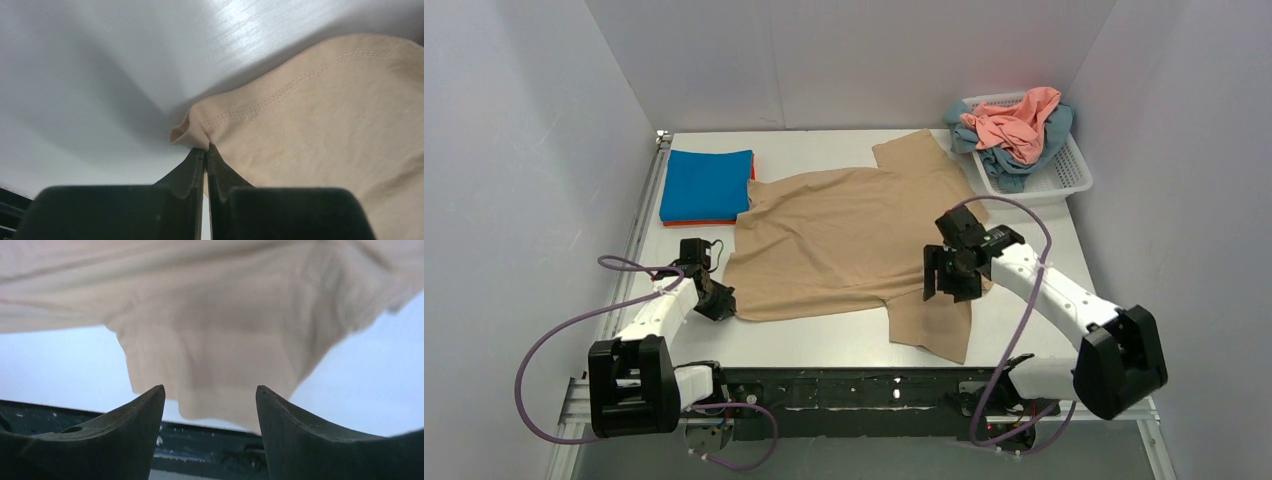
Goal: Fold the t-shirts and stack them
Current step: Grab the side of the flattened tshirt closest away from the robot with both arms
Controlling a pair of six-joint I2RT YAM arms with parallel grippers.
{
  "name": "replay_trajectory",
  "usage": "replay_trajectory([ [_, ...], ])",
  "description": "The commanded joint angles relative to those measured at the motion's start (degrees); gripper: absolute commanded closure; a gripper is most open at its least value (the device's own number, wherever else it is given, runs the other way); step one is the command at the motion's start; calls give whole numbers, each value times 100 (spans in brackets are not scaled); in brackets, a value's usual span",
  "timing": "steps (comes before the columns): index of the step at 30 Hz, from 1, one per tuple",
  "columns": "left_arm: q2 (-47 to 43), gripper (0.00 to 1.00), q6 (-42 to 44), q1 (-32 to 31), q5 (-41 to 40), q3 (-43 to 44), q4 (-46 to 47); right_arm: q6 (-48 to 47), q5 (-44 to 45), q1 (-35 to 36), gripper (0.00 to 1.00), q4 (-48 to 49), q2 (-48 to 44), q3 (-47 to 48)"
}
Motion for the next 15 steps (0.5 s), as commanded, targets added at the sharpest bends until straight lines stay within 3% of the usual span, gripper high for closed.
replay_trajectory([
  [1, -150, 100, -80, -8, 4, -389, -1108, 1388, 392, 493, 26, -1074, -761, -587],
  [7, -343, 100, -113, -5, 30, -474, -1125, 2056, 123, 844, 27, -1046, -852, -1403],
  [12, -353, 100, -110, -11, 34, -474, -1147, 2075, -131, 849, 30, -205, -76, -1591],
  [15, -325, 100, -102, -7, 41, -455, -1139, 2104, -49, 867, 32, -308, 212, -1426],
])
